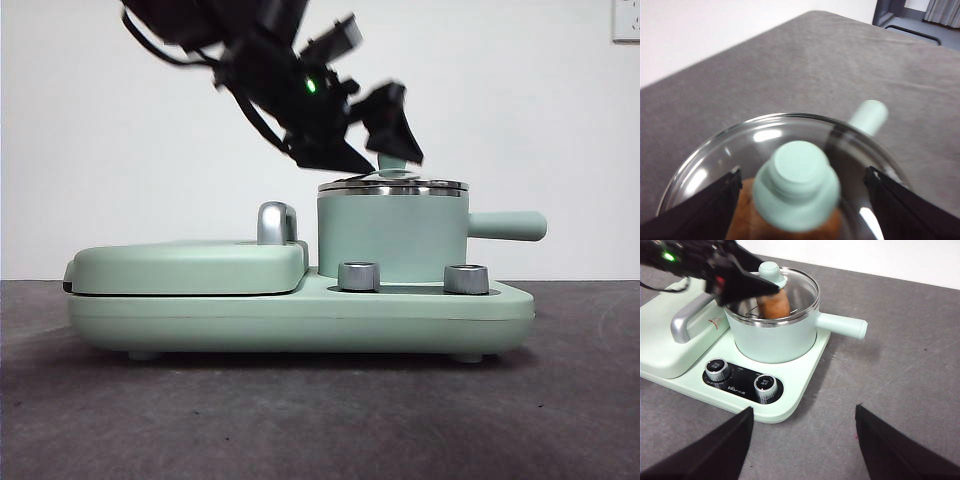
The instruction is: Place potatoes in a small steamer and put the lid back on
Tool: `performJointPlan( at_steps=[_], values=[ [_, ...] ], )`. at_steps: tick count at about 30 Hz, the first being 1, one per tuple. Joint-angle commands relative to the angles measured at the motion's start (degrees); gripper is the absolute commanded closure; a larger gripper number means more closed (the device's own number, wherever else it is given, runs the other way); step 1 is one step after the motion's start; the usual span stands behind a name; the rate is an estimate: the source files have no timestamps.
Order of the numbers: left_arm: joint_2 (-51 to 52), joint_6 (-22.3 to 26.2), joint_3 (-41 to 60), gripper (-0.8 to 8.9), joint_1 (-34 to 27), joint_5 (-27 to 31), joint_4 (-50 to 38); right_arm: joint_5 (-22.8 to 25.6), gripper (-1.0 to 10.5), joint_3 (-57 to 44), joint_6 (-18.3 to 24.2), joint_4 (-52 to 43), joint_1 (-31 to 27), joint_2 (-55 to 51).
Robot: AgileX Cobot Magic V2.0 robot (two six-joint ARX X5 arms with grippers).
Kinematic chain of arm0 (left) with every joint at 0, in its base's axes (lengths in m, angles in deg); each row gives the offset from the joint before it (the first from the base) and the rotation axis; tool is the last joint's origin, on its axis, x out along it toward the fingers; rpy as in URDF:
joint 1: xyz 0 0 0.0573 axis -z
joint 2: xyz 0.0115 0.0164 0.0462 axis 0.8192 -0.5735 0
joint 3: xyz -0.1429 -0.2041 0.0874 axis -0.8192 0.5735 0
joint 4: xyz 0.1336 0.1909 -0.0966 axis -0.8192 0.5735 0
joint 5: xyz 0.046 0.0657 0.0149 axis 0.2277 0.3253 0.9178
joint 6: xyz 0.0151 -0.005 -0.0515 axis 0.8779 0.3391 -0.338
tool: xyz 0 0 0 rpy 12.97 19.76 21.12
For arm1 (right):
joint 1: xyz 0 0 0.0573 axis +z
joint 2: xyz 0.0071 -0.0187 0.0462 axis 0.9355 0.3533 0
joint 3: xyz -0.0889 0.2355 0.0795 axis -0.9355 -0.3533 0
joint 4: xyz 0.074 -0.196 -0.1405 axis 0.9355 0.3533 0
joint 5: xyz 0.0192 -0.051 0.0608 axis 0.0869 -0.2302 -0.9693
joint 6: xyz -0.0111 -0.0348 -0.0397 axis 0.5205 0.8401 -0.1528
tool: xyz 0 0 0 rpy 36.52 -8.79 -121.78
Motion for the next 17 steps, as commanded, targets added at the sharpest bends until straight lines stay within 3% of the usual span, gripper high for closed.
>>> performJointPlan(
  at_steps=[1,11,17],
  values=[
    [3.4,-6.0,-1.6,4.40,-1.3,-3.6,1.3,0.0,6.3,0.2,-0.7,-0.5,0.3,0.1],
    [13.2,-8.0,0.0,4.40,-9.4,-4.4,12.8,0.0,6.3,0.2,-0.7,-0.5,0.3,0.1],
    [22.6,-8.0,8.7,4.40,-15.3,-4.5,14.8,0.0,6.3,0.2,-0.7,-0.5,0.3,0.1]
  ],
)
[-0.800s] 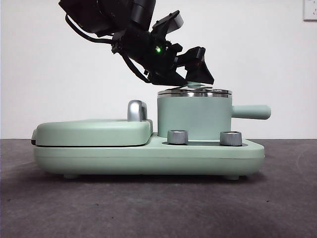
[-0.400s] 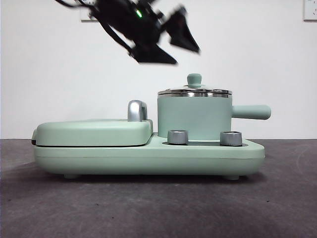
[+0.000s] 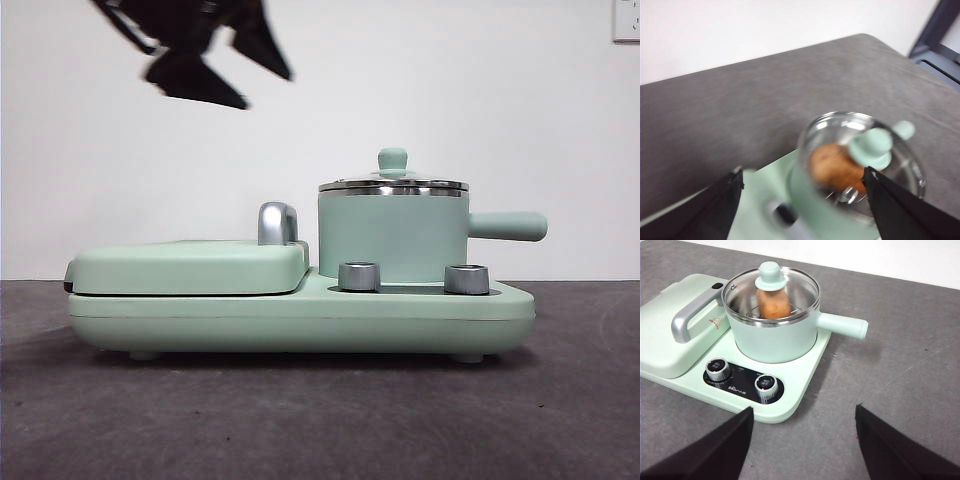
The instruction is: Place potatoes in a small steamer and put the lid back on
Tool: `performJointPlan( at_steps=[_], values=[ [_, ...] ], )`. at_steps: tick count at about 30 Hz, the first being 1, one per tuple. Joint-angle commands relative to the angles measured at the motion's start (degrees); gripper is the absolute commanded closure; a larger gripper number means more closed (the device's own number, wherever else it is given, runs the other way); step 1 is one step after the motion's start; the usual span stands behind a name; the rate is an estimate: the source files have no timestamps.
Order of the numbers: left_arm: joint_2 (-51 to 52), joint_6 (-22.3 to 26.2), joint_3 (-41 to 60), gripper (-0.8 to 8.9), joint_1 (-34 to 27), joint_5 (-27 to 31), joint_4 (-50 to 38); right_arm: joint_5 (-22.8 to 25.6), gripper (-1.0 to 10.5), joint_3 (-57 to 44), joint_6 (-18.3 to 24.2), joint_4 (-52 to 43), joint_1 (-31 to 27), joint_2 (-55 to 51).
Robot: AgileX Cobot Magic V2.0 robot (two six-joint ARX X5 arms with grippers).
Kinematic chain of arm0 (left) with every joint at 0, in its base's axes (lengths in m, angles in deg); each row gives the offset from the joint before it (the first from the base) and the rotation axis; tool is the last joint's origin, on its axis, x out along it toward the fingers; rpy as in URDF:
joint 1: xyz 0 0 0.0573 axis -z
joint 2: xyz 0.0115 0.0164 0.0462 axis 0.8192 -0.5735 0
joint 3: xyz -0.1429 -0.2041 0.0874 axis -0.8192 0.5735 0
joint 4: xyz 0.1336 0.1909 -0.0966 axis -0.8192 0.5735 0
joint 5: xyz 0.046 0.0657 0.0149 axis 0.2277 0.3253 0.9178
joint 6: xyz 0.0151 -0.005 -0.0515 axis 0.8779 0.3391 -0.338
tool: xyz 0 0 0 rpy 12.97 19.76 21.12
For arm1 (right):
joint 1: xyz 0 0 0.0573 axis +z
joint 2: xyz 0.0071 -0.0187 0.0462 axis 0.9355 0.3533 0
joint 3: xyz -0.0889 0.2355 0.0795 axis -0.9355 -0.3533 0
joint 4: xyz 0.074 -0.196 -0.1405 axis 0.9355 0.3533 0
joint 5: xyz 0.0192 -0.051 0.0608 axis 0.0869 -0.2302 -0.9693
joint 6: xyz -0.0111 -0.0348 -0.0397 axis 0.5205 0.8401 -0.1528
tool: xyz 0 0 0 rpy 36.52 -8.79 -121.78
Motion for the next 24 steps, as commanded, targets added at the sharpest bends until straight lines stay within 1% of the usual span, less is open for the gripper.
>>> performJointPlan(
  at_steps=[1,6,11,14,19,24],
  values=[
    [5.1,-0.2,4.5,4.40,-1.8,-0.2,-0.3,0.0,6.3,0.2,-0.7,-0.5,0.3,0.1],
    [17.6,-0.4,17.0,4.40,-5.9,-0.2,-0.3,0.0,6.3,0.2,-0.7,-0.5,0.3,0.1],
    [31.5,-6.6,29.7,4.41,-8.9,-0.2,-0.6,0.0,6.3,0.2,-0.6,-0.5,0.3,0.1],
    [38.7,-10.5,35.6,4.41,-9.8,-0.1,-0.2,0.0,6.3,0.2,-0.7,-0.5,0.3,0.1],
    [48.0,-15.1,42.1,4.42,-9.8,0.1,2.0,0.0,6.3,0.2,-0.7,-0.5,0.3,0.1],
    [51.6,-15.1,42.9,4.72,-9.8,0.2,8.8,-0.2,6.3,0.2,-0.6,-0.1,0.3,0.1]
  ],
)
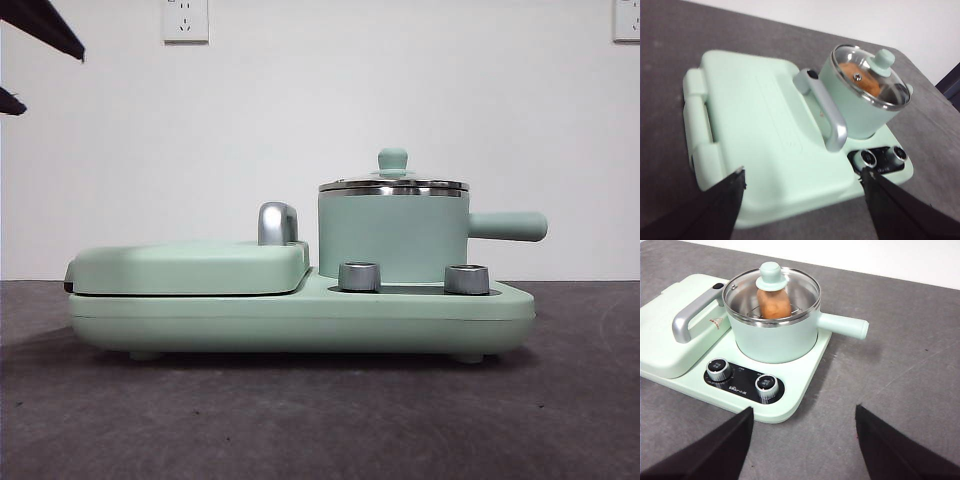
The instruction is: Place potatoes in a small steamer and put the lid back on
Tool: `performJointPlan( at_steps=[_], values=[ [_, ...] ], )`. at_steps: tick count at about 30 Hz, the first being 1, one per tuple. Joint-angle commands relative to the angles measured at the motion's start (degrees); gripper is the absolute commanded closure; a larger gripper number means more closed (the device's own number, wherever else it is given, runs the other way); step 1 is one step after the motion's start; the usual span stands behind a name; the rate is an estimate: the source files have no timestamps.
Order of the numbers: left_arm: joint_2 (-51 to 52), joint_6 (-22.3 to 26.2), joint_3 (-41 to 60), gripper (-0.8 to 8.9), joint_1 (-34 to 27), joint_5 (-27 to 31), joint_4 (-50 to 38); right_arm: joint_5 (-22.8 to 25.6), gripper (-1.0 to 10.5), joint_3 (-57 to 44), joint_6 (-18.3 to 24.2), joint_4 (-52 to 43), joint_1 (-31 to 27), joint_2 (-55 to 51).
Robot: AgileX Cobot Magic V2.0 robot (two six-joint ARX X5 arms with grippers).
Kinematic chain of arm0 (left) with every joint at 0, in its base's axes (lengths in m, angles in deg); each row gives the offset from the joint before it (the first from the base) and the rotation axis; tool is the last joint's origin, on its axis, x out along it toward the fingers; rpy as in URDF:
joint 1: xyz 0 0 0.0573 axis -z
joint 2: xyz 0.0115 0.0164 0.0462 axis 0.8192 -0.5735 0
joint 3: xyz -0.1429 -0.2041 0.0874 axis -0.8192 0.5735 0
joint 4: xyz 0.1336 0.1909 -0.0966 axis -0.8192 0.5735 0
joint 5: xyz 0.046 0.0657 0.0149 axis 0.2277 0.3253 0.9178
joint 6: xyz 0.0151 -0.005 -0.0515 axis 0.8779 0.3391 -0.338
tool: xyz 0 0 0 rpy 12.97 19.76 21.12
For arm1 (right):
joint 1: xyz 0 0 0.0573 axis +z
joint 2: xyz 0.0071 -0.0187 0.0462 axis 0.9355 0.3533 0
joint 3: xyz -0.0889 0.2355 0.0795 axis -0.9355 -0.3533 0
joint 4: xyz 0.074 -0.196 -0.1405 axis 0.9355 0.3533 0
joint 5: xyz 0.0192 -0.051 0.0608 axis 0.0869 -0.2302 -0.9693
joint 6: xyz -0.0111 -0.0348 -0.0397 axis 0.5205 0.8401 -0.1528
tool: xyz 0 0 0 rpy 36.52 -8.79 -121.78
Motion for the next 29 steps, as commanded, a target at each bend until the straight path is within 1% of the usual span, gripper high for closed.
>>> performJointPlan(
  at_steps=[1,3,4,5,6,7,8,23,25,27,29],
  values=[
    [0.5,-0.7,-0.2,4.71,0.0,0.2,2.7,-0.3,6.3,0.2,-0.6,-0.2,0.3,0.0],
    [1.0,-0.9,-0.2,4.72,0.1,0.1,3.6,-0.3,6.3,0.2,-0.6,-0.3,0.3,-0.2],
    [1.2,-0.9,-0.2,4.96,0.1,0.1,3.9,-0.3,6.5,0.2,-0.7,-0.2,0.3,-0.3],
    [1.4,-1.0,-0.2,6.17,0.1,0.0,4.0,-0.5,7.8,0.2,-0.8,-0.1,0.3,-0.3],
    [1.6,-1.0,-0.2,8.52,0.2,-0.7,4.2,-0.5,9.9,0.2,-0.6,-0.2,0.3,-0.3],
    [1.9,-0.7,-0.2,7.83,0.2,-0.7,4.1,0.2,9.1,0.2,-0.2,-0.8,0.3,-0.2],
    [1.9,-0.5,-0.2,8.07,0.2,-0.6,3.9,0.1,9.3,0.2,-0.3,-1.3,0.3,-0.2],
    [2.3,-0.7,-0.2,8.07,0.2,-0.7,4.6,0.1,9.3,0.3,-0.4,-1.6,0.3,-0.3],
    [3.8,-0.5,-0.2,8.07,0.2,-0.7,5.0,0.1,9.3,0.3,-0.4,-1.5,0.3,-0.3],
    [5.2,5.5,0.5,8.07,0.2,-0.2,3.9,0.1,9.3,0.3,-0.4,-1.6,0.3,-0.3],
    [7.9,9.3,3.6,8.07,-0.1,1.3,0.6,0.1,9.3,0.3,-0.4,-1.6,0.3,-0.3]
  ],
)
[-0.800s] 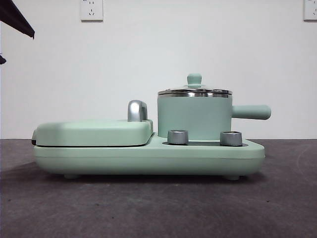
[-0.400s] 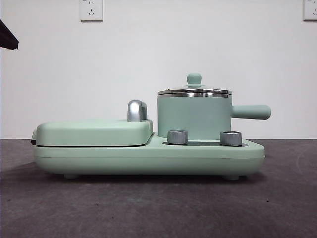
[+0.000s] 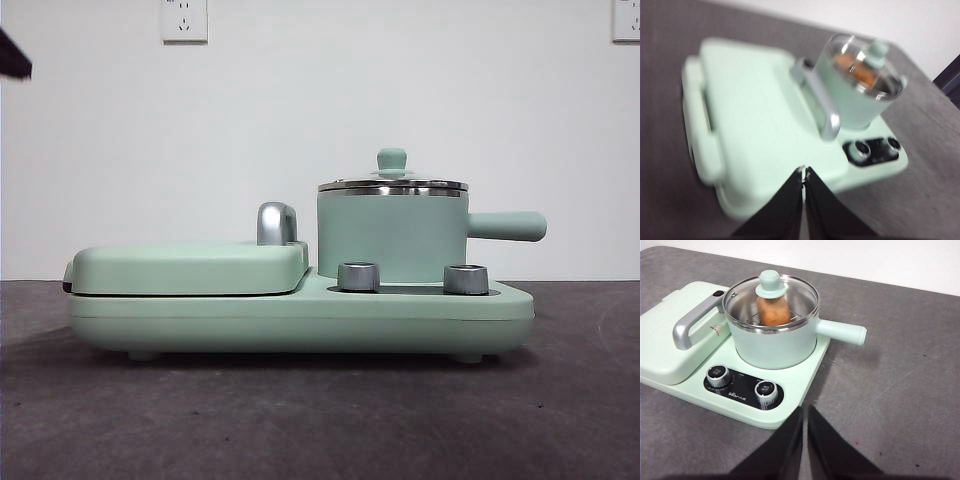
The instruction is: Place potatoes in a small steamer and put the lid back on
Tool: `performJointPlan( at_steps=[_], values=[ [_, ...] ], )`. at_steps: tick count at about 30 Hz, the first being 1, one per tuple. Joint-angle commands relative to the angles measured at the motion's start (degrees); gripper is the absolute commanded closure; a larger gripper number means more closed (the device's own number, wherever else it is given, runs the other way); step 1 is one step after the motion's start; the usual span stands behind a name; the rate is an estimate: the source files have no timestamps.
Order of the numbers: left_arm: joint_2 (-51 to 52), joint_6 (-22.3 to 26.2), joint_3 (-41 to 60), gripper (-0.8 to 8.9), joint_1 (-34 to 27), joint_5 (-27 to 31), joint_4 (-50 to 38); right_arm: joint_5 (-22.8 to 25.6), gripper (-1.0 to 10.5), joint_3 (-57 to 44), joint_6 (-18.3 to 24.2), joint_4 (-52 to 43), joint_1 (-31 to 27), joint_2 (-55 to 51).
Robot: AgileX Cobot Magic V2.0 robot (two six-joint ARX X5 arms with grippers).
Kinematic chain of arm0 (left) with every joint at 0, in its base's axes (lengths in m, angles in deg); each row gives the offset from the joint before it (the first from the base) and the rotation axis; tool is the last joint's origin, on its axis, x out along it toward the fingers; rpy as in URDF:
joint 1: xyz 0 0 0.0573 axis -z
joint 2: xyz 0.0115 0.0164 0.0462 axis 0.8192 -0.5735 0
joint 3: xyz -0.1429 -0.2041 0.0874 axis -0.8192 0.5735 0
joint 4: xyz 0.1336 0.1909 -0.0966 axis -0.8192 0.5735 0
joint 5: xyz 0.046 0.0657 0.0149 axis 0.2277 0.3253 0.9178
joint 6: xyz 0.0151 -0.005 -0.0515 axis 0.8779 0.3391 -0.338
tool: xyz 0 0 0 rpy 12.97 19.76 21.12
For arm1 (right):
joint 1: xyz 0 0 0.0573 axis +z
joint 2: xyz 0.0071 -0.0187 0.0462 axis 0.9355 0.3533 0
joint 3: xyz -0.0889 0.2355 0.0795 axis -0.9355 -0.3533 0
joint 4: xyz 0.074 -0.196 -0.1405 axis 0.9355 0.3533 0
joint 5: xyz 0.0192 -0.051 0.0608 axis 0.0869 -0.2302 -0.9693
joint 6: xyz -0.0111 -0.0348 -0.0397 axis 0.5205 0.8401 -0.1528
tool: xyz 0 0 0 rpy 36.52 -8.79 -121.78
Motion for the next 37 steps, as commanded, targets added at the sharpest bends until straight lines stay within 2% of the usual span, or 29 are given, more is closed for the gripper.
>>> performJointPlan(
  at_steps=[1,5,9,11,15,21,24,37],
  values=[
    [3.7,7.7,5.1,8.07,-0.6,3.3,-5.4,0.0,9.3,0.3,-0.3,-0.6,0.3,0.1],
    [13.1,7.5,18.0,8.07,-3.5,12.9,-14.9,0.0,9.3,0.3,-0.3,-0.6,0.3,0.1],
    [22.6,7.7,26.8,8.07,-5.9,24.1,-15.7,0.0,9.3,0.3,-0.3,-0.6,0.3,0.1],
    [26.6,7.7,29.3,8.07,-7.1,27.3,-15.1,0.0,9.3,0.3,-0.3,-0.6,0.3,0.1],
    [32.7,8.4,31.6,8.07,-8.9,27.2,-12.9,0.0,9.3,0.3,-0.3,-0.6,0.3,0.1],
    [32.7,10.2,33.0,8.07,-9.3,26.7,-12.6,0.0,9.3,0.3,-0.3,-0.7,0.3,0.1],
    [32.7,10.2,33.0,8.07,-9.2,25.0,-10.5,0.0,9.3,0.3,-0.3,-0.9,0.3,0.1],
    [32.2,10.1,33.0,8.07,-9.3,25.0,-9.8,0.0,9.3,0.3,-0.3,-3.0,0.3,0.1]
  ],
)
